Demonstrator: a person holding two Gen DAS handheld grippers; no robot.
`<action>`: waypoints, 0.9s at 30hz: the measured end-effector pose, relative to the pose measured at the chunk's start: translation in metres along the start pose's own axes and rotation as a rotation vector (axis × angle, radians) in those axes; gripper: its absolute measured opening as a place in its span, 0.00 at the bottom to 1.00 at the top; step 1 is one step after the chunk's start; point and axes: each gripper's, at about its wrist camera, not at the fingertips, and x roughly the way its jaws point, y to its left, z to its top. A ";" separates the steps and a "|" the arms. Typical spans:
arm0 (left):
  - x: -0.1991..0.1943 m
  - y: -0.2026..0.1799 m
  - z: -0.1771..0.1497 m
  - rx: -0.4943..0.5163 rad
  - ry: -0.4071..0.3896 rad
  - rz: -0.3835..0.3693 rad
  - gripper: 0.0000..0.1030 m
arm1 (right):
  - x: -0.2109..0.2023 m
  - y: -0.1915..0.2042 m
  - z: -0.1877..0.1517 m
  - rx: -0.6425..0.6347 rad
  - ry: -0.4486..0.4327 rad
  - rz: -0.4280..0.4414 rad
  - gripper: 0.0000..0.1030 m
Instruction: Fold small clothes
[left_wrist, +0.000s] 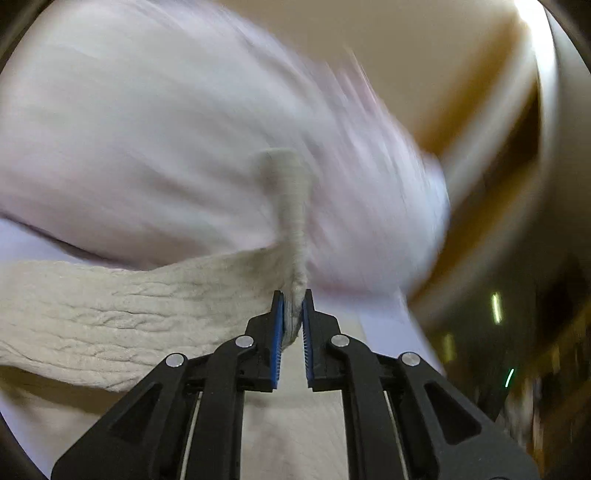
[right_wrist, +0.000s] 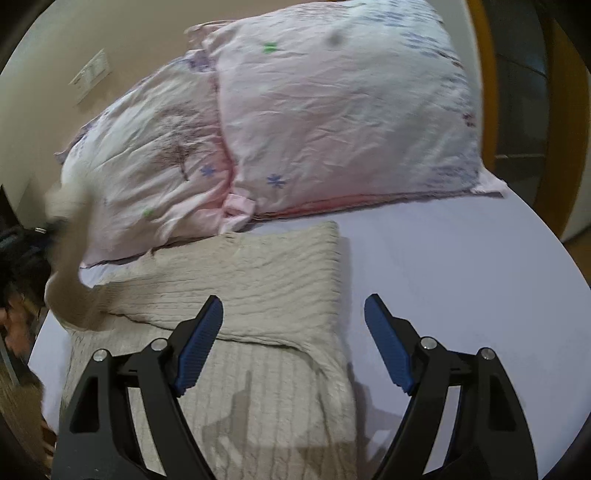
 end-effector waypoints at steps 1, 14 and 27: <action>0.033 -0.021 -0.014 0.055 0.097 -0.008 0.08 | -0.002 -0.005 -0.002 0.013 0.012 -0.001 0.77; -0.155 0.029 -0.092 0.075 0.005 0.041 0.67 | -0.095 -0.072 -0.086 0.140 0.136 0.442 0.77; -0.230 0.111 -0.255 -0.268 0.040 -0.021 0.89 | -0.072 -0.091 -0.198 0.368 0.401 0.704 0.71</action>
